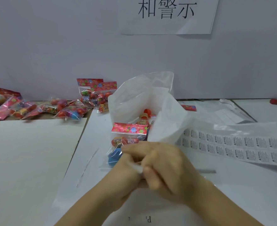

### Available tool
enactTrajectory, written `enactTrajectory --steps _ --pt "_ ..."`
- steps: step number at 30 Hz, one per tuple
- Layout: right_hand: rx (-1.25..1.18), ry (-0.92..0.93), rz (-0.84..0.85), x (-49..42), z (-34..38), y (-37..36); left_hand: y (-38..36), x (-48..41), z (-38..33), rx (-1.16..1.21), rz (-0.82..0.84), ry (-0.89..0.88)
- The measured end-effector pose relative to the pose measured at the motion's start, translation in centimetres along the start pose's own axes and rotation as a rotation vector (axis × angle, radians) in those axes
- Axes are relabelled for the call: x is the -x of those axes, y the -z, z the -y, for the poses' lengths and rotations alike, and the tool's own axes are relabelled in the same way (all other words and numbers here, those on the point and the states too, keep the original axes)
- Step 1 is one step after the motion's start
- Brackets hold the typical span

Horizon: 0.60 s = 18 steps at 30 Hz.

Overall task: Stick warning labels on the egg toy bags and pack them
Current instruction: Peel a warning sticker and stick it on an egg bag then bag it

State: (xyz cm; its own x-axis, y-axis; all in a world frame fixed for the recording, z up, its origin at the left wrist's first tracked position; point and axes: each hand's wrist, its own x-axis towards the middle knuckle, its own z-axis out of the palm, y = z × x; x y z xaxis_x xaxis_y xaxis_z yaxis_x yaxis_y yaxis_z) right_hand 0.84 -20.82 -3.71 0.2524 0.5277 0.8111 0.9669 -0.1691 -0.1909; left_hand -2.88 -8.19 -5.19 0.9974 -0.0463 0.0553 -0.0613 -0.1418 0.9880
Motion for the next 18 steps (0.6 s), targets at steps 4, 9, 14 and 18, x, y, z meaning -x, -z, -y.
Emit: enactTrajectory --steps 4,9,14,18 --pt "0.397 -0.429 0.038 1.1 -3.1 1.7 3.0 -1.9 -1.0 -0.125 -0.218 0.066" --pt "0.557 -0.55 -0.143 1.2 -4.8 2.7 5.2 -3.4 -0.2 -0.708 -0.438 0.056" --pt "0.672 -0.318 -0.21 0.4 -2.3 1.1 2.0 -1.2 -1.7 -0.37 -0.377 -0.431" --pt "0.677 -0.225 -0.272 0.2 -1.3 0.9 -0.3 0.7 -2.3 -0.214 -0.362 -0.489"
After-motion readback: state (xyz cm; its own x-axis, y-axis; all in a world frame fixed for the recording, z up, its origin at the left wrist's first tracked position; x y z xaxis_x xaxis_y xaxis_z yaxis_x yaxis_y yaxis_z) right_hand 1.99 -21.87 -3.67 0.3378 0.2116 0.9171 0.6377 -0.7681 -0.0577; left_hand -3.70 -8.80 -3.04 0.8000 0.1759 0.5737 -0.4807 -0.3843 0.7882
